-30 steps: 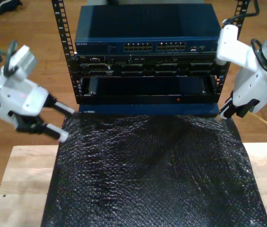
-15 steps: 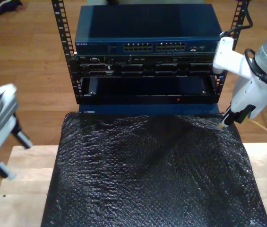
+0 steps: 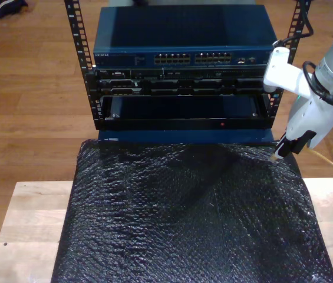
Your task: Grab the cable and plug it in
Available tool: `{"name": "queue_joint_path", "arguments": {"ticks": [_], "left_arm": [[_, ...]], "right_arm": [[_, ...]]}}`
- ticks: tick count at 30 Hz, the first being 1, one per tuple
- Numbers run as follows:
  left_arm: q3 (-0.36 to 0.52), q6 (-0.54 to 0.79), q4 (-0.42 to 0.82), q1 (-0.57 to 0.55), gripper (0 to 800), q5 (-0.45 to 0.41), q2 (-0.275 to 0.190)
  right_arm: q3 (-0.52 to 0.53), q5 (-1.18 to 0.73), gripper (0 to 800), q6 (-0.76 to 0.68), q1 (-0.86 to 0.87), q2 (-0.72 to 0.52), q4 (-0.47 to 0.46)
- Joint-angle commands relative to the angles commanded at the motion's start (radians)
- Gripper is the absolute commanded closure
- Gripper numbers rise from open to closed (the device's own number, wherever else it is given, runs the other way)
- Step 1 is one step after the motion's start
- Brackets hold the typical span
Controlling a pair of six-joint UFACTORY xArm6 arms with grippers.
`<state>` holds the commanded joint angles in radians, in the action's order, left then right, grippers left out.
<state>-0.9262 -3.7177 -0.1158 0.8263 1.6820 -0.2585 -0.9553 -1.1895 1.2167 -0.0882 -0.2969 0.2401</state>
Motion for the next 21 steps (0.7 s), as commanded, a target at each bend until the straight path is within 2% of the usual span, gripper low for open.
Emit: {"name": "queue_joint_path", "arguments": {"ticks": [7, 13, 16, 21], "left_arm": [[0.11, 0.146, 0.063, 0.129, 0, 0.0, -0.048], [0.239, 0.236, 0.101, 0.195, 0, -0.002, -0.138], [0.298, 0.262, 0.124, 0.227, 0, -0.006, -0.16], [0.367, 0.287, 0.155, 0.269, 0, -0.011, -0.161]], "right_arm": [[0.0, 0.0, 800, -0.002, -0.006, 0.0, -0.002], [0.002, -0.002, 800, -0.011, -0.011, -0.002, -0.005], [0.002, -0.002, 800, -0.011, -0.011, -0.002, -0.014], [0.003, -0.002, 800, -0.011, -0.011, -0.002, -0.017]]}}
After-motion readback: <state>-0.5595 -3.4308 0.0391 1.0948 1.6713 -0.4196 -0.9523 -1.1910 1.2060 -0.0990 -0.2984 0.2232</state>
